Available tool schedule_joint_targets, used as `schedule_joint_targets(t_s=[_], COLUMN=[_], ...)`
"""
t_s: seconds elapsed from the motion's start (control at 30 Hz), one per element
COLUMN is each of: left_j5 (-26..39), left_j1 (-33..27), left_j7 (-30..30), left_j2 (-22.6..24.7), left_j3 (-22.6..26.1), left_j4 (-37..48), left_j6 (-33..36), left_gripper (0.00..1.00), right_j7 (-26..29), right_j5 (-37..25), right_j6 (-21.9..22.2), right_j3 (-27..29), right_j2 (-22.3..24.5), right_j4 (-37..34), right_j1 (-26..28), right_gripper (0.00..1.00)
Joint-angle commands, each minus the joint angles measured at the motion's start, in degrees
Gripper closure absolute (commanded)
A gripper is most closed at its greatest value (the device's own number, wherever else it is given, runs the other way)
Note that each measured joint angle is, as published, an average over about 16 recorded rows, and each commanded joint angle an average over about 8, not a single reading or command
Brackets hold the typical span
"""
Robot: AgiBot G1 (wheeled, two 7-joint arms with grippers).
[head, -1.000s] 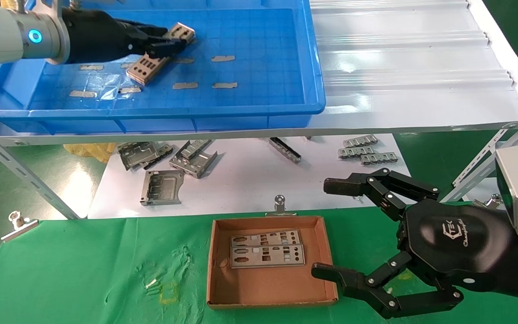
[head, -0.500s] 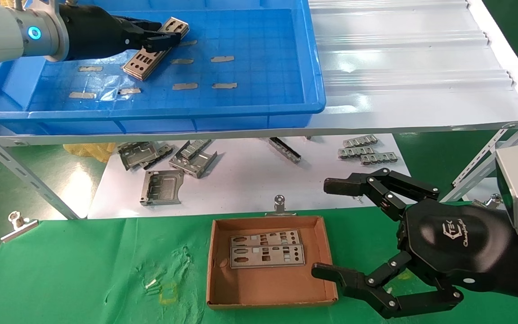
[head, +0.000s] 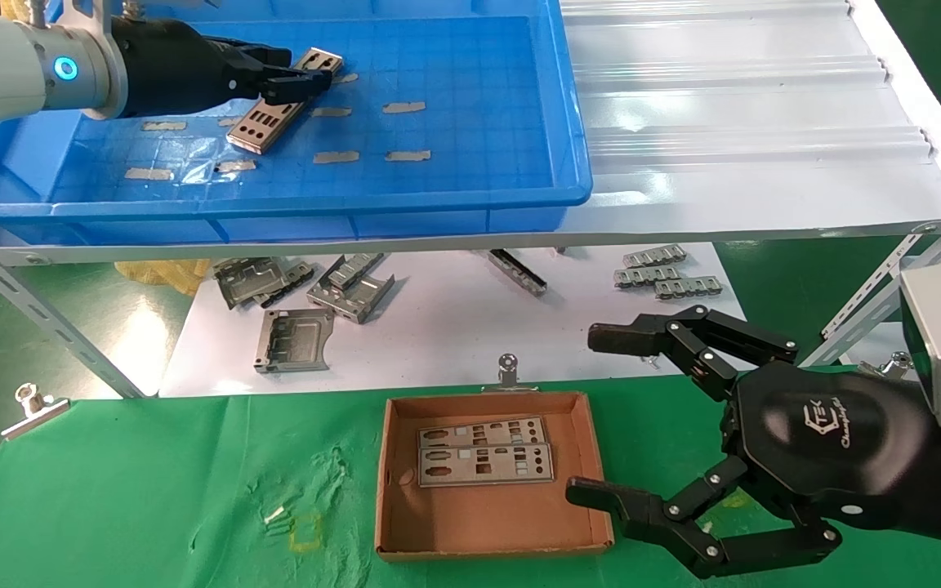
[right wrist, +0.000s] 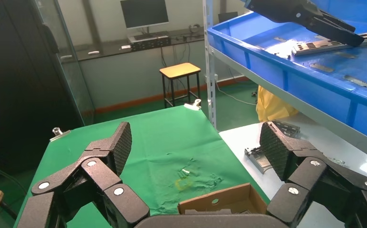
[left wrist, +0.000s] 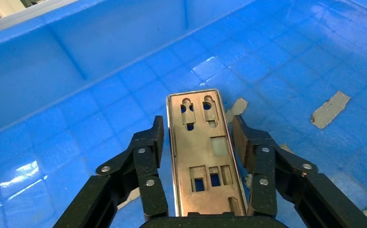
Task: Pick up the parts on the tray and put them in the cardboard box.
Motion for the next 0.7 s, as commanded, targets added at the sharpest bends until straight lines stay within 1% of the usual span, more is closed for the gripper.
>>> schedule_joint_targets(t_s=[0.03,0.07,0.27,0.3,0.33,0.7], left_j5=[-0.16,-0.27,-0.69,-0.69,-0.68,-0.08], left_j1=[0.07,0.11,0.24,0.24,0.24,0.22], left_j7=[0.07,0.13,0.23,0.2,0.16,-0.22], left_j2=[-0.07,-0.11,-0.19,-0.18,-0.16,-0.13], left_j3=[-0.11,-0.19,-0.49,-0.49,-0.48,-0.05], left_j4=[-0.12,-0.18,-0.27,-0.24,-0.19,0.19], left_j6=[-0.05,0.01,0.38,0.41,0.43,0.42], left_gripper=[0.03,0.12,0.87,0.97,1.0,1.0], right_j7=[0.0,0.0,0.0,0.0,0.0,0.0], right_j5=[0.0,0.0,0.0,0.0,0.0,0.0], right_j6=[0.0,0.0,0.0,0.0,0.0,0.0], right_j3=[0.0,0.0,0.0,0.0,0.0,0.0], right_j2=[0.0,0.0,0.0,0.0,0.0,0.0], right_j4=[0.0,0.0,0.0,0.0,0.0,0.0], right_j1=[0.0,0.0,0.0,0.0,0.0,0.0], right_gripper=[0.0,0.0,0.0,0.0,0.0,0.0])
